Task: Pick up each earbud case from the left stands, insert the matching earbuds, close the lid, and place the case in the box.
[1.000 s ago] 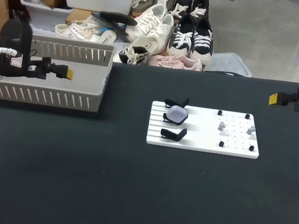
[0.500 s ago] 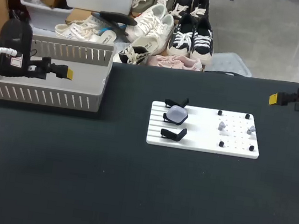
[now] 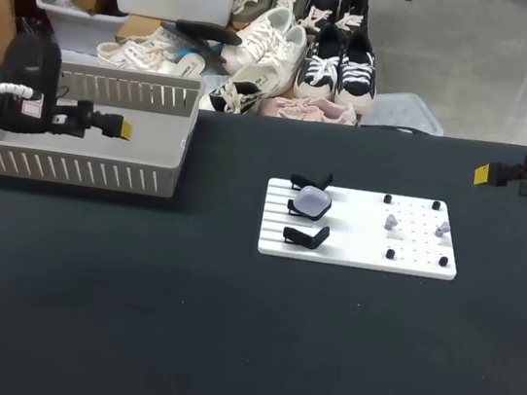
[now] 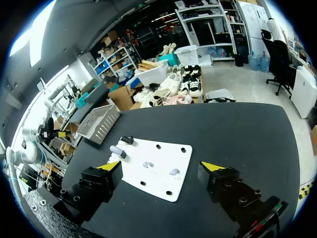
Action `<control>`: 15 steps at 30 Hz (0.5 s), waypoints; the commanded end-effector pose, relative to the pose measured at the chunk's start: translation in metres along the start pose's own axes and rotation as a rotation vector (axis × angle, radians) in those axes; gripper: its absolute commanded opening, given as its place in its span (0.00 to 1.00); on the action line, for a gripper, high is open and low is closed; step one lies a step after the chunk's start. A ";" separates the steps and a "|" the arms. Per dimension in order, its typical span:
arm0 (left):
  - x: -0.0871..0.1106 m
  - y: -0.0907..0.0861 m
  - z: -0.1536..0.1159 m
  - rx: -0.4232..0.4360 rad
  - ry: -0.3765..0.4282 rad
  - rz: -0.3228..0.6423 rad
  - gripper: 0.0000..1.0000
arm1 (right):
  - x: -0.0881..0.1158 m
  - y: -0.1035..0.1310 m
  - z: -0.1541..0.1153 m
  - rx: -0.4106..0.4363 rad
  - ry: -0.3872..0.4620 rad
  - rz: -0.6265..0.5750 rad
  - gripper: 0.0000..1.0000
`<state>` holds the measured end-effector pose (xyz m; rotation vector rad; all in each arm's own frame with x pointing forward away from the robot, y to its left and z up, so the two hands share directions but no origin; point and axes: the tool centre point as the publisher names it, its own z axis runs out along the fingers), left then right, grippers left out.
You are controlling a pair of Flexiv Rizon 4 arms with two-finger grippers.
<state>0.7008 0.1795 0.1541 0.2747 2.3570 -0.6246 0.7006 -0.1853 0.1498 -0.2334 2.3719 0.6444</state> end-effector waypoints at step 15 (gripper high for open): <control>-0.034 -0.046 0.030 0.225 0.022 0.312 1.00 | 0.000 -0.001 0.000 -0.003 0.001 -0.001 1.00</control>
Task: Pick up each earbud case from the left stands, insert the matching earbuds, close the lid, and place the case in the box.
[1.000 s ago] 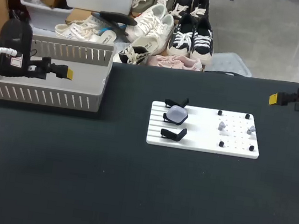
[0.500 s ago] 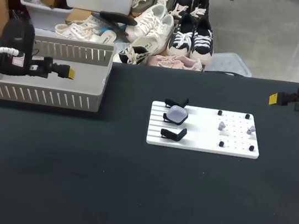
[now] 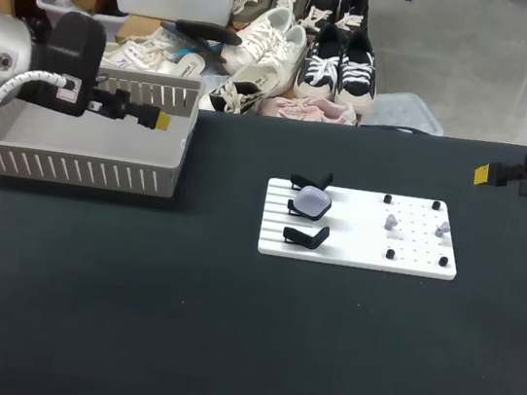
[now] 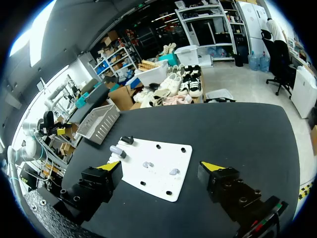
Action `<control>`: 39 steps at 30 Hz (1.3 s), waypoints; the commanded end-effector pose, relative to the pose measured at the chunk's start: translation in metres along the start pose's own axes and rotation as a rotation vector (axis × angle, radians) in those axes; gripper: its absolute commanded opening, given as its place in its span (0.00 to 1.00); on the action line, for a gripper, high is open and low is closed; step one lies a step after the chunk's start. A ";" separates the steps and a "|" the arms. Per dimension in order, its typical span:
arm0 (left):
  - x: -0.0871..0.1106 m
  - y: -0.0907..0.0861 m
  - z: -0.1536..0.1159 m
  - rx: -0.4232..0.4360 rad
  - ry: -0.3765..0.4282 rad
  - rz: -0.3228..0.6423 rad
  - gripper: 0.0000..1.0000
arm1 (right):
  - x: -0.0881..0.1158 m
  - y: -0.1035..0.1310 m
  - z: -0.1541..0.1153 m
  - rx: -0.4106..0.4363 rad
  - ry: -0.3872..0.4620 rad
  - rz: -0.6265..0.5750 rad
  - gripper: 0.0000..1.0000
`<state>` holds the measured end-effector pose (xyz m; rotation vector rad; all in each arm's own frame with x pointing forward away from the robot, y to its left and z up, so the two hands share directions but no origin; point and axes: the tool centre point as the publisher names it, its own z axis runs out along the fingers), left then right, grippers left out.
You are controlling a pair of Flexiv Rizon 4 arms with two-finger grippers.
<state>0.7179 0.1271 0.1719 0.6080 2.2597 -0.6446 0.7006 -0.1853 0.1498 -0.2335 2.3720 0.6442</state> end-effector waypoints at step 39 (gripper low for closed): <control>0.013 -0.058 0.109 0.448 0.002 0.725 1.00 | 0.000 -0.001 0.000 -0.003 0.001 -0.001 1.00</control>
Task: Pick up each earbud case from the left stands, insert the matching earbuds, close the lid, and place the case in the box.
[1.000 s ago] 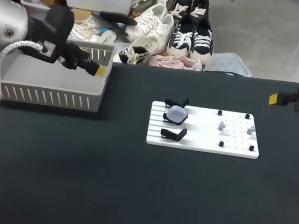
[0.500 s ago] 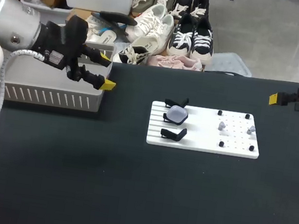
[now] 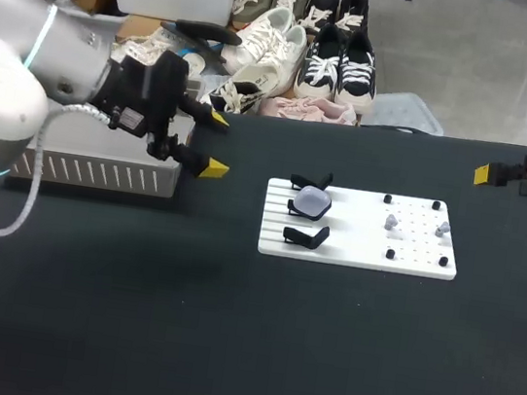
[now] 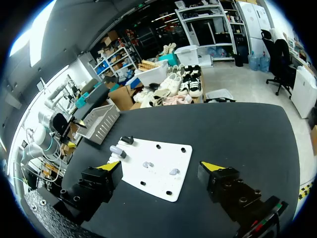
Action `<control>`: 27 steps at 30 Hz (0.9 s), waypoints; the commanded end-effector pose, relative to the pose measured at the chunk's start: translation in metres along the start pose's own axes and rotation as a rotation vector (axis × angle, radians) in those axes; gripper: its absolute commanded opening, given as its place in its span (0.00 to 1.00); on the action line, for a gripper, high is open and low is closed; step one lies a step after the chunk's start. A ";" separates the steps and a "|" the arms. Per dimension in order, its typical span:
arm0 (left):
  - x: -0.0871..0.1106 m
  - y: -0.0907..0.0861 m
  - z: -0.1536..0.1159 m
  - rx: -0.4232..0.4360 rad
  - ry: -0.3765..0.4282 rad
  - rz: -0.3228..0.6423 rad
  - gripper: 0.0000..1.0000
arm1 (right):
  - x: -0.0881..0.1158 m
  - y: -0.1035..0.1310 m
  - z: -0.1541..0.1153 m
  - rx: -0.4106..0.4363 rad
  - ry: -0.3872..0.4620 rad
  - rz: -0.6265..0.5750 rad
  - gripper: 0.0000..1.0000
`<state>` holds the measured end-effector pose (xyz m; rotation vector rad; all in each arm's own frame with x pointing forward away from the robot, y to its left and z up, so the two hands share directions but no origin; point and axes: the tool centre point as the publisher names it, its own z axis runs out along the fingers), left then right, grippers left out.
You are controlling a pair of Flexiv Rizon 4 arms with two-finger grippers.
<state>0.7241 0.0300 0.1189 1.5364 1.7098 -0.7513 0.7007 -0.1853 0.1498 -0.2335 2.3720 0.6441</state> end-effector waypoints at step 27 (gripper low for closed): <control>0.007 -0.006 0.083 0.071 0.004 -0.005 0.64 | 0.000 -0.001 0.000 -0.003 0.001 -0.001 1.00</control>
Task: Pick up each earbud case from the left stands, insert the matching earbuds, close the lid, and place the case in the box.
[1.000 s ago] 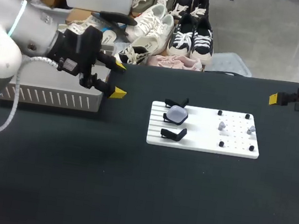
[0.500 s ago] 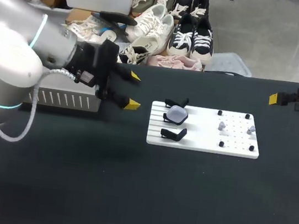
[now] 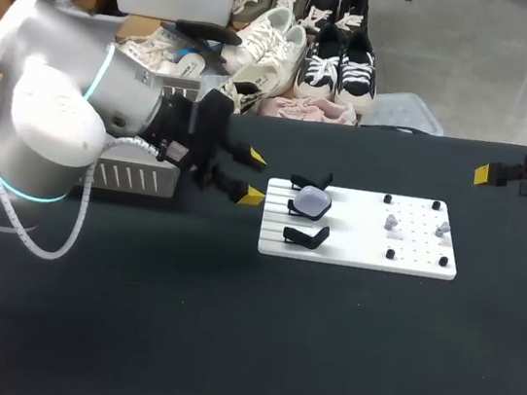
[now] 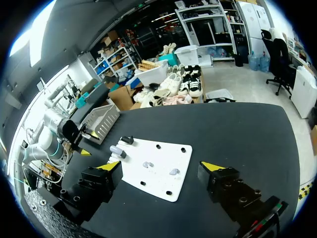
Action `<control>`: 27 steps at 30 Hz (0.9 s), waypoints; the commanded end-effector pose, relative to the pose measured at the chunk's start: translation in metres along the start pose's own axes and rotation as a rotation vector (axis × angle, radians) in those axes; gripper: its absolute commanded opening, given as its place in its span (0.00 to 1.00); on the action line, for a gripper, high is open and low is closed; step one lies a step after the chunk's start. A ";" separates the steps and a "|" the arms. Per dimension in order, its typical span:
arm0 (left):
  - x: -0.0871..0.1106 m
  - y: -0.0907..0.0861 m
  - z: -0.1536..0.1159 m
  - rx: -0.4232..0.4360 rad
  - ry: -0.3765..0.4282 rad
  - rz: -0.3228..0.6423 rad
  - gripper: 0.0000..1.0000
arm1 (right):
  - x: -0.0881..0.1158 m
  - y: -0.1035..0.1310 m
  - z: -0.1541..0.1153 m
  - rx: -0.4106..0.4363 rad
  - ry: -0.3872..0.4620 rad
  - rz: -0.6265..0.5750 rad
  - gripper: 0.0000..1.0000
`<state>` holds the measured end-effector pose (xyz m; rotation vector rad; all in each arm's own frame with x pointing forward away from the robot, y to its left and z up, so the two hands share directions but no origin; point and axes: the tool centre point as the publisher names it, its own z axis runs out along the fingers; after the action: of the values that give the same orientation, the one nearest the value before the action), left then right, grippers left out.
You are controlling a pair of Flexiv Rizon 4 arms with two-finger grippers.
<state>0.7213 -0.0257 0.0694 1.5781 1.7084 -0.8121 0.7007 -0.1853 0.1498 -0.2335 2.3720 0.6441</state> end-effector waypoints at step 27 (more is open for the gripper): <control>0.007 0.016 0.045 0.045 0.000 -0.003 0.81 | 0.000 -0.001 0.000 -0.003 0.001 -0.001 1.00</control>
<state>0.7341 -0.0538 0.0410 1.5990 1.7056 -0.8489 0.7007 -0.1853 0.1498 -0.2335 2.3720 0.6441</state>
